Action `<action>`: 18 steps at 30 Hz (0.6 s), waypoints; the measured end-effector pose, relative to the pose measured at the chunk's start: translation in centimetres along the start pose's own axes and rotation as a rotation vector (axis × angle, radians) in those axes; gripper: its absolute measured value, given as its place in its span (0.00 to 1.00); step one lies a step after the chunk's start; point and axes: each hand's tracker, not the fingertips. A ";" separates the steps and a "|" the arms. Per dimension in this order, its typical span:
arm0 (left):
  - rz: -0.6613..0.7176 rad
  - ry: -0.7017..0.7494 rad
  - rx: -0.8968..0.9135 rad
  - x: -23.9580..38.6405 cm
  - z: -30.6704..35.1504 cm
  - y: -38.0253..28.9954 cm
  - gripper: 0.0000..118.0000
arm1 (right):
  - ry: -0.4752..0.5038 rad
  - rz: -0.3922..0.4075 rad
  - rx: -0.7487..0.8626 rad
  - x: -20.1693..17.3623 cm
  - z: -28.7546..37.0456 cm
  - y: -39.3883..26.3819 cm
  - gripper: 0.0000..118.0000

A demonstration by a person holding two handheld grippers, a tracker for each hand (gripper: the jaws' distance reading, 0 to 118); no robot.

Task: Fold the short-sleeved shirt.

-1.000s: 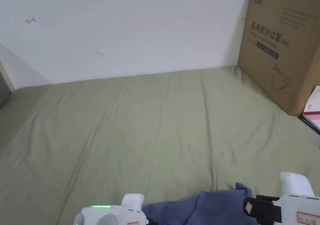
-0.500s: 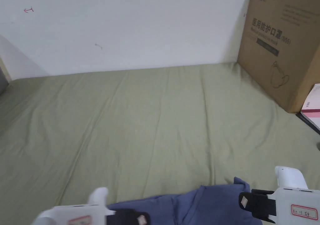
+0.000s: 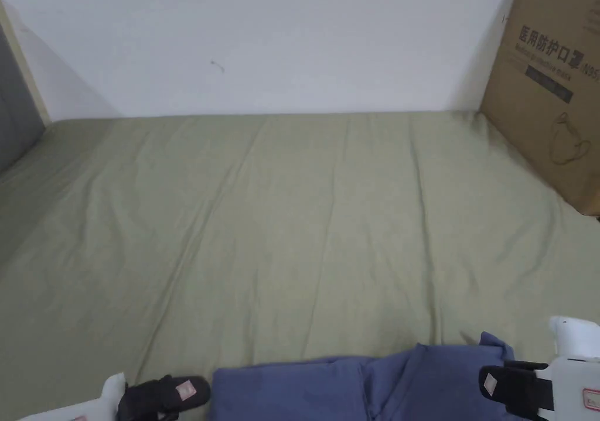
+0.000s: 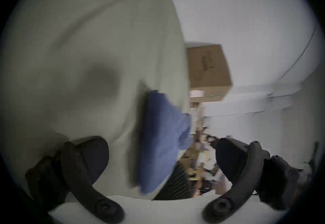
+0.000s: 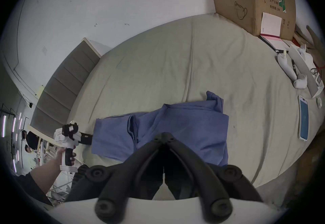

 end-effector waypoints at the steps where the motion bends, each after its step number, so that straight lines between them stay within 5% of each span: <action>1: 0.029 -0.086 -0.018 -0.3 -1.9 0.4 1.00 | -0.002 0.000 -0.013 -0.2 -0.3 0.0 0.00; 3: 0.115 -0.147 -0.106 -1.0 -5.2 0.2 0.98 | -0.003 0.001 -0.024 -0.7 -0.6 0.0 0.00; 5: 0.064 -0.131 -0.159 -1.1 -7.3 -0.1 0.79 | 0.001 0.012 -0.033 -1.3 -0.8 0.1 0.00; 6: 0.019 -0.102 -0.151 -1.2 -7.7 -0.2 0.54 | 0.002 0.020 -0.034 -1.6 -0.9 0.2 0.00; 7: -0.013 -0.069 -0.143 -1.3 -8.1 -0.8 0.08 | 0.005 0.028 -0.034 -2.0 -0.9 0.3 0.00; 9: -0.023 0.154 -0.113 -2.6 -8.2 -1.1 0.06 | 0.014 0.039 -0.034 -2.5 -0.9 0.4 0.00; 11: -0.017 0.053 -0.106 -1.4 -7.9 -1.1 0.07 | 0.024 0.050 -0.036 -2.9 -0.9 0.4 0.00; 18: -0.279 0.428 -0.095 6.1 -4.8 -2.0 0.07 | 0.063 0.052 -0.023 -3.0 -0.9 0.8 0.00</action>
